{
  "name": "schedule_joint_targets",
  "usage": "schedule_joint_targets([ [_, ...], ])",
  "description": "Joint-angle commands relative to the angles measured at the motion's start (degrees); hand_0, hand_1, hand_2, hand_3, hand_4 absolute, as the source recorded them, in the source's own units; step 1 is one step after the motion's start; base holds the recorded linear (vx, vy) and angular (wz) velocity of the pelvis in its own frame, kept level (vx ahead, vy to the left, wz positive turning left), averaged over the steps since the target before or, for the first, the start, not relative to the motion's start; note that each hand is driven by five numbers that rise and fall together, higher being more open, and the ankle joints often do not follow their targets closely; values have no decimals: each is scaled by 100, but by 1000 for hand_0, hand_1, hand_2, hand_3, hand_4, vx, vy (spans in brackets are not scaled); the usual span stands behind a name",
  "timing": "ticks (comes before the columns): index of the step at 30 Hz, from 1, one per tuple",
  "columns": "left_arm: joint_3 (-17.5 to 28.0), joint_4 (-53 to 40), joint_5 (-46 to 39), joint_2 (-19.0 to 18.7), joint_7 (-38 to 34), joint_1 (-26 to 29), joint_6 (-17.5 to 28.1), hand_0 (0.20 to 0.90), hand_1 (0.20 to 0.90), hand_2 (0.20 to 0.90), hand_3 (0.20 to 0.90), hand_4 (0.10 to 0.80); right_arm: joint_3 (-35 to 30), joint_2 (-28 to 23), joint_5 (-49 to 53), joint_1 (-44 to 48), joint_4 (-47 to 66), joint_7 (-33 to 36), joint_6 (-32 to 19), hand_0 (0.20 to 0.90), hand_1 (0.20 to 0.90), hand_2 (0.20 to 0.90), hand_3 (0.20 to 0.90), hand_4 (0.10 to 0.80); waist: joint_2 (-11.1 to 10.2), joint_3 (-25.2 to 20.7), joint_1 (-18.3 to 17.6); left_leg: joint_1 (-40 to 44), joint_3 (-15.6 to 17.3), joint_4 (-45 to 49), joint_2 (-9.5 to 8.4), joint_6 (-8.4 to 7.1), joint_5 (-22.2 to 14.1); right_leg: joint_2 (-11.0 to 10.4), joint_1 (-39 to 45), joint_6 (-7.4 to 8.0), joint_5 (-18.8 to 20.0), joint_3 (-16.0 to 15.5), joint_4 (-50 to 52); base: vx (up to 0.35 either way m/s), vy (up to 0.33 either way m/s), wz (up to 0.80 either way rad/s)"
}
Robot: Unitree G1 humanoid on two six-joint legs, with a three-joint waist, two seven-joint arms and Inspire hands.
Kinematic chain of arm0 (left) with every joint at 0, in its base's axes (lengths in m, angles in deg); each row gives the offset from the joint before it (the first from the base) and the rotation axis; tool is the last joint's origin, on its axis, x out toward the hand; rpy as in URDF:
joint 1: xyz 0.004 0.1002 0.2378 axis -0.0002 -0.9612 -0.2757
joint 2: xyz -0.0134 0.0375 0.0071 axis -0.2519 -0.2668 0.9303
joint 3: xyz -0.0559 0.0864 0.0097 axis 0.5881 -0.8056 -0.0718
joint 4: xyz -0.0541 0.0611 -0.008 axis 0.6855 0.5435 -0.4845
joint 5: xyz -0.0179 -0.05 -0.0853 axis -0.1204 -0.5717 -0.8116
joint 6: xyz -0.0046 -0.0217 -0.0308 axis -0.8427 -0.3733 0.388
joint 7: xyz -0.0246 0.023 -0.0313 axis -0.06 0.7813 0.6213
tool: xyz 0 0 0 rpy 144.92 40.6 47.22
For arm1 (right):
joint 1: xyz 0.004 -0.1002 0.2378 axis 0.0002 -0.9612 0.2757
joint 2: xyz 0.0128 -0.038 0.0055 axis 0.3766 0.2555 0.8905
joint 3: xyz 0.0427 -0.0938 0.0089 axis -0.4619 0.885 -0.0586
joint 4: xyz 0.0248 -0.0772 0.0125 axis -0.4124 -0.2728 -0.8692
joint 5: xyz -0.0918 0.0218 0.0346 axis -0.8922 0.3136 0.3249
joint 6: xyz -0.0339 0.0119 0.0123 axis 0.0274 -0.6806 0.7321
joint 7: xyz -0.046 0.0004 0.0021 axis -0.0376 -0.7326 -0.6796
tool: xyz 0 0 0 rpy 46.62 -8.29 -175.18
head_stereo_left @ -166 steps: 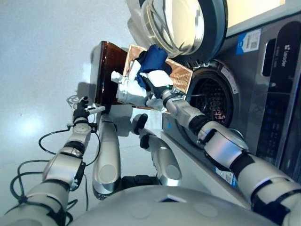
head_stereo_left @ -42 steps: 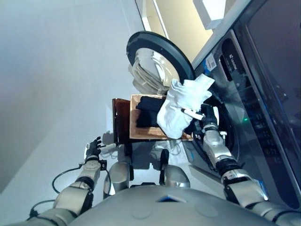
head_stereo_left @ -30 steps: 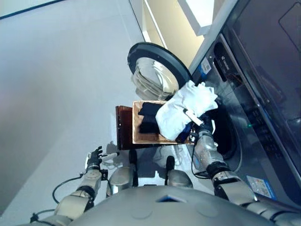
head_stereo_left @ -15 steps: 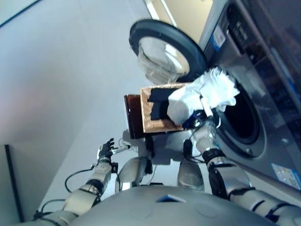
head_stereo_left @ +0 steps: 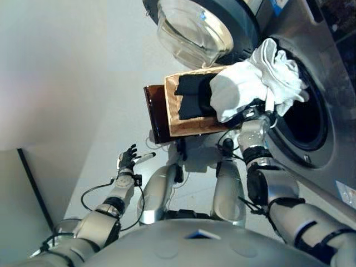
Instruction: Pick up the clothes and place them into the washing machine
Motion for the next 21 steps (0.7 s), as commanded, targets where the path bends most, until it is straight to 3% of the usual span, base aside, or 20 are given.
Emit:
schedule_joint_targets([
  [1,-121,105,-222,-49,-129,106,197,900,900,900,900,800,-202,-744,55,816,89,21,-754,200,200,200,200,300,176,-310,51,-93,-68,950,-47,-447,-1046,189,18,-145,211,31,-387,2,-15,-10],
  [8,-26,55,-363,-26,-165,132,251,900,900,900,900,800,-298,-1105,-119,1174,354,220,-970,200,200,200,200,300,326,-230,83,-555,-26,1324,50,-507,-1108,262,-440,-195,152,19,-86,-21,-31,-3],
  [14,91,-66,-398,-199,-352,240,289,900,900,900,900,800,-274,-1327,-107,1460,542,259,-1138,200,200,200,200,300,187,-142,59,-1361,0,2663,284,-689,-1619,311,-1135,-206,-120,-65,838,-70,-90,8],
  [19,258,-171,-450,-339,-459,329,361,900,900,900,900,800,-430,-1513,27,1716,843,225,-1395,200,200,200,200,300,132,-71,1,-1827,-125,3581,414,-737,-2125,263,-1561,-193,-523,-203,1580,-29,-80,6],
  [20,275,-192,-461,-357,-467,326,371,900,900,900,900,800,-469,-1571,12,1774,887,245,-1464,200,200,200,200,300,122,-31,-16,-1942,-129,3705,422,-729,-2075,261,-1654,-205,-471,-225,1645,93,-56,9],
  [21,308,-191,-449,-380,-472,341,381,900,900,900,900,800,-479,-1632,-6,1847,923,265,-1498,200,200,200,200,300,143,-72,1,-1938,-182,3798,431,-742,-2264,274,-1693,-180,-680,-246,1770,-79,-57,9],
])
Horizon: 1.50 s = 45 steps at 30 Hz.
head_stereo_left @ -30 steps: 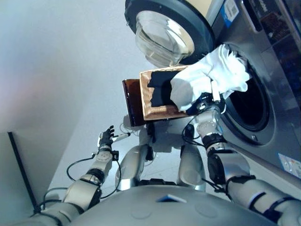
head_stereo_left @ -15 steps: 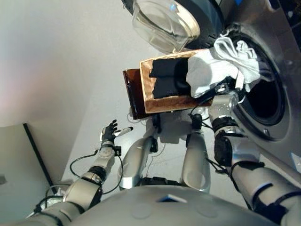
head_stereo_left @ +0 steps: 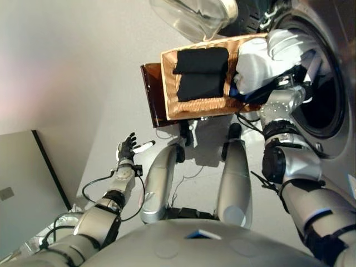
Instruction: Pick up the clothes and place them into the washing machine
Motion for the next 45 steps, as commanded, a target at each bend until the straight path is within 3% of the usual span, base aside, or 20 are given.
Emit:
schedule_joint_targets([
  [1,192,127,-126,-349,-337,77,295,900,900,900,900,800,-71,-1028,-218,727,824,-155,-1115,200,200,200,200,300,20,-300,-149,-53,-74,1471,67,-341,-1404,104,134,265,218,-343,-372,116,-15,-1],
  [2,214,101,-117,-367,-327,62,313,900,900,900,900,800,-11,-1189,-281,871,808,-143,-1110,200,200,200,200,300,49,-338,-119,-12,-97,1466,58,-350,-1546,80,118,291,60,-342,-286,0,0,0],
  [4,208,49,-96,-407,-295,-9,350,900,900,900,900,800,40,-1490,-355,1103,821,-105,-1139,200,200,200,200,300,71,-336,-96,-56,-68,1390,12,-339,-1410,36,65,279,197,-339,-347,45,-11,3],
  [5,197,45,-78,-407,-268,-39,353,900,900,900,900,800,80,-1657,-393,1233,816,-85,-1142,200,200,200,200,300,100,-400,-58,27,-80,1306,-18,-346,-1513,22,101,312,70,-320,-331,-36,8,10],
  [6,177,17,-72,-416,-245,-91,364,900,900,900,900,800,127,-1877,-456,1378,809,-60,-1139,200,200,200,200,300,112,-406,-51,-3,-44,1208,-40,-335,-1341,-2,58,293,230,-307,-403,74,31,11],
  [12,244,81,37,-530,-159,-253,372,900,900,900,900,800,575,-2830,-757,2034,701,73,-1111,200,200,200,200,300,240,-685,143,254,15,607,-216,-344,-1151,-71,115,315,255,-204,-616,62,44,2],
  [29,443,-120,153,-634,-162,-552,490,900,900,900,900,800,1072,-4213,-2179,2440,1067,1160,-948,200,200,200,200,300,409,-922,197,824,-157,-537,-565,-452,-562,-179,606,253,275,-319,-1060,32,-1,6],
  [30,460,-83,171,-642,-165,-549,471,900,900,900,900,800,1101,-4184,-2237,2374,1142,1157,-884,370,370,370,370,422,408,-919,174,894,-172,-677,-592,-442,-499,-178,653,241,300,-318,-1133,33,15,15],
  [31,459,-83,171,-646,-164,-551,470,900,900,900,900,800,1090,-4186,-2223,2363,1142,1141,-882,900,900,900,900,800,406,-914,170,910,-175,-695,-594,-442,-488,-179,667,241,305,-322,-1144,33,10,10],
  [35,356,28,50,-622,-77,-491,444,900,900,900,900,800,1267,-3902,-1387,2370,517,395,-605,900,900,900,900,800,332,-894,164,1116,-147,-974,-611,-403,-401,-136,803,237,408,-293,-1358,9,7,-1],
  [41,200,223,-96,-418,94,-396,369,900,900,900,900,800,1087,-2938,-716,2031,20,-159,-475,900,900,900,900,800,366,-940,217,1241,-128,-1182,-641,-327,-338,-92,936,233,587,-240,-1678,26,44,-11],
  [42,143,216,-130,-295,114,-355,352,900,900,900,900,800,944,-2500,-477,1794,6,-354,-421,900,900,900,900,800,416,-929,239,1259,-140,-1245,-657,-319,-303,-101,968,224,610,-244,-1747,7,44,-5],
  [45,98,261,-145,-273,156,-356,314,900,900,900,900,800,789,-1880,-213,1485,-132,-516,-379,900,900,900,900,800,421,-943,273,1339,-149,-1316,-674,-297,-264,-80,1076,209,646,-230,-1840,1,43,-1],
])
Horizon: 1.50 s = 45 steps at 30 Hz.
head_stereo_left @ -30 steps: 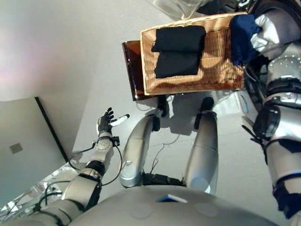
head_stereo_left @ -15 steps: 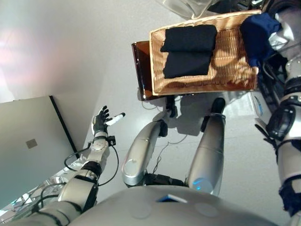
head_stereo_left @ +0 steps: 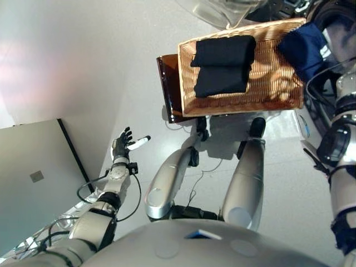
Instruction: Pick up the clothes and place them into the washing machine
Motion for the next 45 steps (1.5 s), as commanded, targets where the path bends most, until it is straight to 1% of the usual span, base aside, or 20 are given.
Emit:
schedule_joint_targets([
  [1,-245,617,-164,-91,-83,-76,97,900,900,900,900,800,506,326,25,376,554,-541,-436,900,900,900,900,800,-91,-1093,274,217,-62,684,-46,-551,-1060,361,626,-138,293,-221,-1128,-6,36,-4],
  [3,-272,679,-179,-41,-67,-111,82,900,900,900,900,800,431,699,132,201,590,-625,-428,900,900,900,900,800,-91,-1087,283,225,-64,700,-51,-534,-1066,363,676,-155,295,-226,-1153,-16,25,-10],
  [6,-253,719,-182,-7,-79,-106,46,900,900,900,900,800,516,1227,182,-22,673,-740,-369,900,900,900,900,800,-101,-1056,313,202,-64,739,-40,-528,-1059,364,689,-170,308,-232,-1149,-33,20,-6],
  [11,-287,769,-135,12,-105,-118,20,900,900,900,900,800,587,1896,304,-337,787,-894,-348,900,900,900,900,800,-120,-958,318,138,-82,808,-44,-511,-1048,351,708,-189,340,-242,-1155,-28,8,-4],
  [12,-296,788,-119,20,-134,-116,19,900,900,900,900,800,633,2125,368,-436,762,-957,-330,900,900,900,900,800,-115,-939,338,111,-83,831,-47,-507,-1044,349,704,-197,343,-237,-1153,-14,25,-4],
  [13,-294,788,-118,19,-134,-120,20,900,900,900,900,800,635,2130,371,-443,766,-960,-332,900,900,900,900,800,-118,-943,337,108,-82,833,-46,-507,-1045,349,702,-197,343,-236,-1152,-10,32,-5],
  [17,-336,751,-117,49,-144,-113,31,900,900,900,900,800,654,2415,521,-543,693,-1036,-320,900,900,900,900,800,-100,-912,369,59,-83,835,-49,-498,-1025,349,673,-209,327,-223,-1147,-2,4,-1],
  [23,-403,653,-99,72,-161,-168,66,900,900,900,900,800,685,2512,498,-636,494,-1018,-240,900,900,900,900,800,-54,-854,397,25,-82,810,-44,-508,-978,348,619,-216,338,-220,-1130,0,3,-1],
  [25,-410,664,-60,74,-170,-176,62,900,900,900,900,800,714,2507,476,-705,351,-1035,-156,900,900,900,900,800,-65,-866,404,38,-78,799,-47,-508,-976,353,633,-220,345,-215,-1144,19,3,5],
  [29,-384,731,-33,119,-175,-183,27,900,900,900,900,800,809,2691,577,-991,246,-1216,-11,900,900,900,900,800,-120,-943,391,79,-74,751,-48,-492,-981,373,670,-216,376,-185,-1212,0,0,0],
  [33,-358,765,-25,119,-175,-174,7,900,900,900,900,800,907,2827,641,-1133,281,-1315,24,900,900,900,900,800,-163,-970,378,97,-71,758,-39,-489,-995,377,684,-217,388,-176,-1221,0,0,0],
  [39,-351,755,-73,161,-152,-84,-3,900,900,900,900,800,1340,3242,725,-1614,329,-1567,266,900,900,900,900,800,-298,-954,330,140,-83,779,-31,-492,-1001,398,764,-227,432,-170,-1282,0,0,0],
  [45,-332,721,-13,123,-143,-82,-17,900,900,900,900,800,1896,3386,428,-1921,378,-1754,593,900,900,900,900,800,-354,-913,336,127,-89,791,-30,-493,-968,400,765,-250,467,-211,-1287,0,0,0],
])
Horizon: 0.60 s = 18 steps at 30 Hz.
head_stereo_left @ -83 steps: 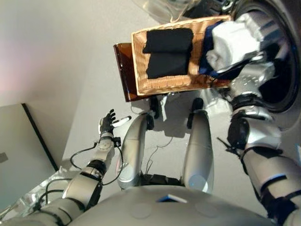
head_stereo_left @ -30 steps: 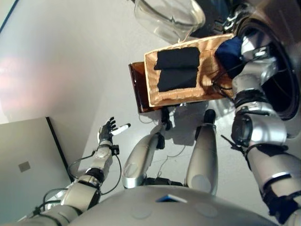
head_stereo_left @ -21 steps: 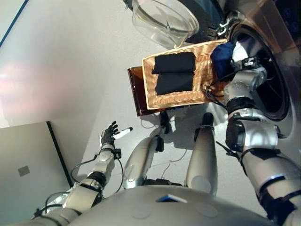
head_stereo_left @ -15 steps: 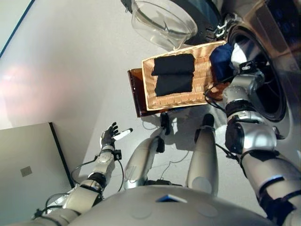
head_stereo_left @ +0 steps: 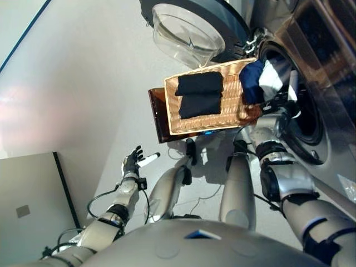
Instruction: Pick up the clothes and place them into the washing machine
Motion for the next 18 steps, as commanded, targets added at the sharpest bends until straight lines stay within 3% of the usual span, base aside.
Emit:
schedule_joint_targets([
  [1,129,354,59,-365,-246,369,95,900,900,900,900,800,671,1188,-300,338,248,-458,902,900,900,900,900,800,-303,206,340,-15,44,663,-475,-108,-985,-43,627,110,588,-43,-1398,0,0,0],
  [18,189,273,58,-426,-150,302,73,900,900,900,900,800,1663,1340,-470,-42,1155,-1029,1066,900,900,900,900,800,-498,163,399,135,0,508,-452,-95,-884,-2,811,117,704,-30,-1592,0,0,0],
])
